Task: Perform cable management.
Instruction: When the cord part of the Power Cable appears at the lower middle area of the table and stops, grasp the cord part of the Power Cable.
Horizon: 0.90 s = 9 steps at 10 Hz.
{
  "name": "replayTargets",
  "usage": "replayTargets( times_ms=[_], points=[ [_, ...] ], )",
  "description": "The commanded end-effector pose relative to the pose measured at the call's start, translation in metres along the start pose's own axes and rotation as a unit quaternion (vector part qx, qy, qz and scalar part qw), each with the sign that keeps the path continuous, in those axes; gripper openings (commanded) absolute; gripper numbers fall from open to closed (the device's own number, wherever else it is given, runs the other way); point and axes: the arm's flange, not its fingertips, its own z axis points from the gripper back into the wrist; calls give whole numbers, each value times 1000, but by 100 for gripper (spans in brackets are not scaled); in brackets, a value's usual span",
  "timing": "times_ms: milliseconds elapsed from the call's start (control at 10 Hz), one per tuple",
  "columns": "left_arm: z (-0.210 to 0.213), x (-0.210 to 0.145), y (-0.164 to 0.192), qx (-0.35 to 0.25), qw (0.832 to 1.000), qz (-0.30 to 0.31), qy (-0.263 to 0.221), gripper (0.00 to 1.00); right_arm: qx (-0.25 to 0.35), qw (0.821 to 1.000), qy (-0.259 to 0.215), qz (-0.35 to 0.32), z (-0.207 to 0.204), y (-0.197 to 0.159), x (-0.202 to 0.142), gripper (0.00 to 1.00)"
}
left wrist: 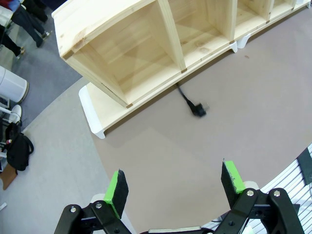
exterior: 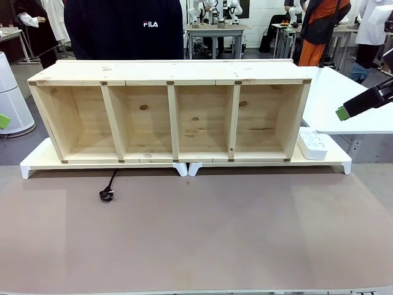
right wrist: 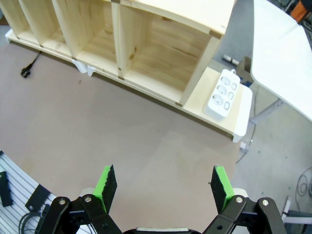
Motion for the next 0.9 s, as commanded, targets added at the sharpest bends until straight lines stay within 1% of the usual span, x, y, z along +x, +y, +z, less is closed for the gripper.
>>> replayTargets(
  times_ms=[0,800],
  points=[
    [1,0,0,1,1000,0,-1,100,-2,1000,2,-1,-1,-1,0,100],
    [1,0,0,1,1000,0,-1,100,-2,1000,2,-1,-1,-1,0,100]
  ],
)
